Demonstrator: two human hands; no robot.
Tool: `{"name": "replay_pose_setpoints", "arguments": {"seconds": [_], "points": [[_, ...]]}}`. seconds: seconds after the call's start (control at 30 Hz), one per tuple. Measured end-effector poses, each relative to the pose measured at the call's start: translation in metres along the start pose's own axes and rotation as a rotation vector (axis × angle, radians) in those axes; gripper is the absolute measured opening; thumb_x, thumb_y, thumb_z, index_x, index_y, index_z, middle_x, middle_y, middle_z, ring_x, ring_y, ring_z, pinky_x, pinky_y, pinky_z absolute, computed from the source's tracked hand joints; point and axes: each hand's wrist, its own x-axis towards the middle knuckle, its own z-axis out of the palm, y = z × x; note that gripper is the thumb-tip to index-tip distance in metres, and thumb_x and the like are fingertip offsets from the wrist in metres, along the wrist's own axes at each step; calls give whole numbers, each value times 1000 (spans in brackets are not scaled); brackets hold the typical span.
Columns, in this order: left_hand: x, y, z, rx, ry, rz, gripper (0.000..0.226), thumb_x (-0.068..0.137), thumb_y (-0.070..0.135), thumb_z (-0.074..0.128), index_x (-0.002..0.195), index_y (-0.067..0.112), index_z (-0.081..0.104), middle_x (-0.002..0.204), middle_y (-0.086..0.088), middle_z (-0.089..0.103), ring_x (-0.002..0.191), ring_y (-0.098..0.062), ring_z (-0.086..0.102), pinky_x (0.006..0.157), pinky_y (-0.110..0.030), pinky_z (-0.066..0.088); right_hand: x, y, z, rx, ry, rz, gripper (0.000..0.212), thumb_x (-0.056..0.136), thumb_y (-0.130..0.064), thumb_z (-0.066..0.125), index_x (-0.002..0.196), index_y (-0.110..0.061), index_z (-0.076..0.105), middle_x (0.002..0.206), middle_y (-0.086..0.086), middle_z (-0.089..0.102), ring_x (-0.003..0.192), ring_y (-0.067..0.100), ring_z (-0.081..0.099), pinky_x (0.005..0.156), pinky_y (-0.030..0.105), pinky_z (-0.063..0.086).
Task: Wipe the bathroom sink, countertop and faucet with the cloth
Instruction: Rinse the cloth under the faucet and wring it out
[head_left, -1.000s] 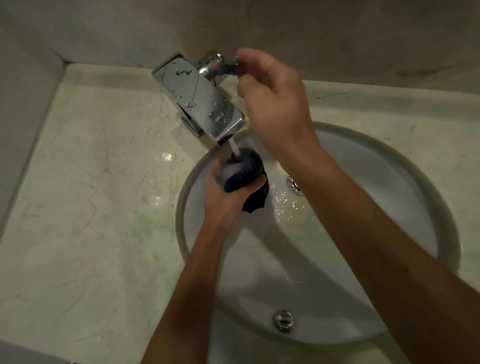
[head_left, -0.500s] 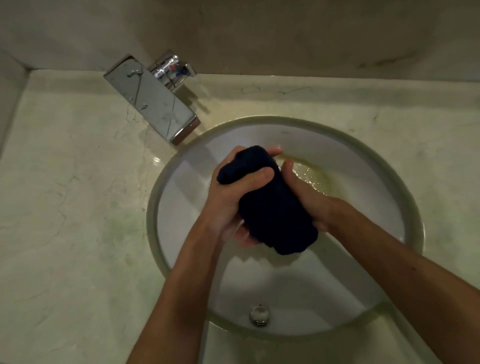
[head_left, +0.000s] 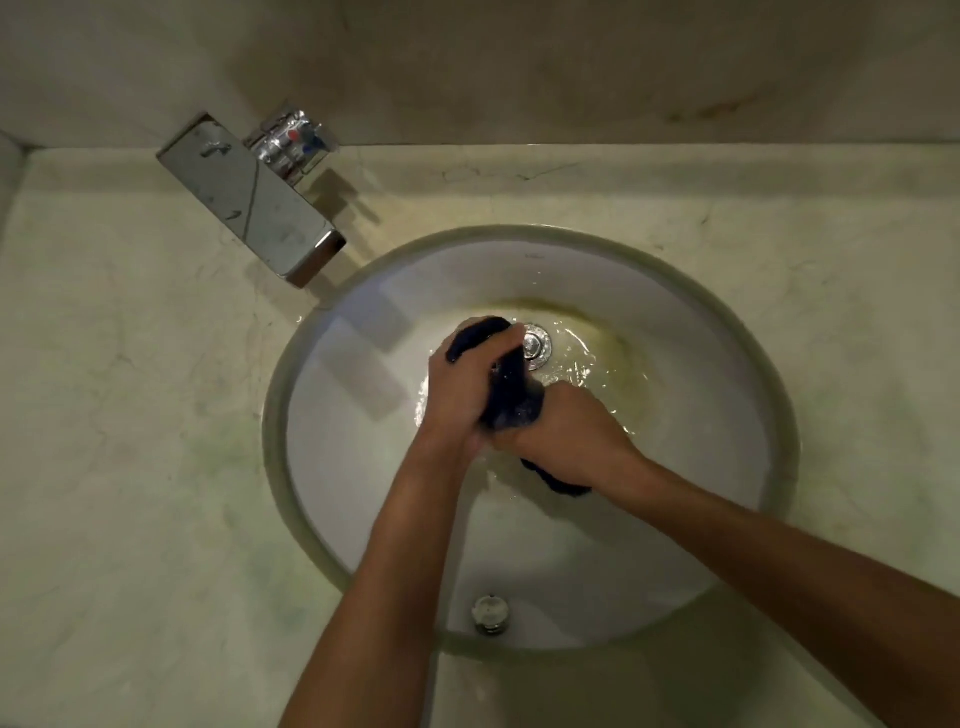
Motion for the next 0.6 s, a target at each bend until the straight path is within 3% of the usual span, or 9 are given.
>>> {"name": "replay_pose_setpoints", "arguments": {"seconds": [0.1, 0.2, 0.3, 0.4, 0.43, 0.47, 0.5, 0.53, 0.6], "points": [[5, -10, 8, 131, 90, 104, 16, 82, 8, 81, 96, 10, 75, 88, -3, 73, 84, -21, 68, 73, -30, 56, 11, 12, 4, -161, 83, -47, 25, 74, -43, 73, 65, -22, 64, 64, -1, 69, 63, 20, 67, 55, 31, 50], [-7, 11, -5, 35, -165, 65, 31, 83, 13, 82, 111, 9, 71, 98, -5, 72, 92, -19, 69, 79, -28, 57, 3, 11, -18, 162, -69, -55, 18, 77, -32, 81, 74, -17, 71, 70, -2, 75, 61, 14, 70, 61, 29, 56], [-30, 36, -27, -173, -554, 2, 39, 76, 16, 80, 113, 5, 73, 107, -14, 73, 98, -25, 72, 82, -34, 60, -15, 10, -47, 694, -501, 14, 22, 83, -22, 81, 96, -6, 72, 88, 12, 74, 76, 22, 72, 69, 29, 57], [-37, 38, -23, -152, -664, 17, 62, 72, 42, 89, 118, 6, 70, 105, -14, 72, 82, -29, 69, 60, -33, 59, -28, 12, -48, 1025, -987, -16, 41, 79, -31, 80, 108, -6, 66, 93, 18, 72, 91, 35, 73, 86, 43, 58], [-37, 36, -17, -198, -717, 31, 59, 74, 45, 86, 120, 12, 72, 114, -10, 72, 92, -26, 69, 71, -34, 62, -31, 13, -42, 1103, -1128, -44, 46, 82, -33, 79, 113, -6, 60, 91, 16, 71, 90, 34, 72, 91, 47, 56], [-37, 34, -13, -268, -818, 72, 49, 81, 42, 79, 123, 16, 72, 127, -4, 69, 112, -23, 65, 95, -38, 57, -33, 14, -36, 1178, -1253, -71, 47, 85, -33, 76, 117, -6, 54, 88, 11, 68, 84, 28, 71, 91, 47, 56], [-37, 30, -8, -350, -931, 113, 42, 88, 34, 72, 126, 17, 70, 136, -1, 65, 128, -20, 57, 113, -44, 43, -35, 14, -31, 1240, -1348, -90, 46, 88, -31, 73, 119, -7, 49, 86, 7, 65, 73, 20, 67, 86, 42, 59], [-38, 28, -5, -449, -1005, 115, 39, 92, 25, 68, 129, 14, 66, 137, -2, 65, 132, -21, 56, 119, -48, 35, -37, 13, -29, 1280, -1407, -105, 45, 89, -28, 72, 120, -8, 45, 84, 4, 61, 63, 13, 58, 76, 33, 60], [-41, 29, 0, -603, -1031, 24, 44, 89, 12, 74, 129, 11, 57, 118, -7, 70, 111, -23, 68, 110, -47, 47, -41, 14, -28, 1304, -1444, -129, 43, 88, -21, 71, 120, -9, 46, 83, 1, 53, 55, 10, 39, 57, 20, 53]]}}
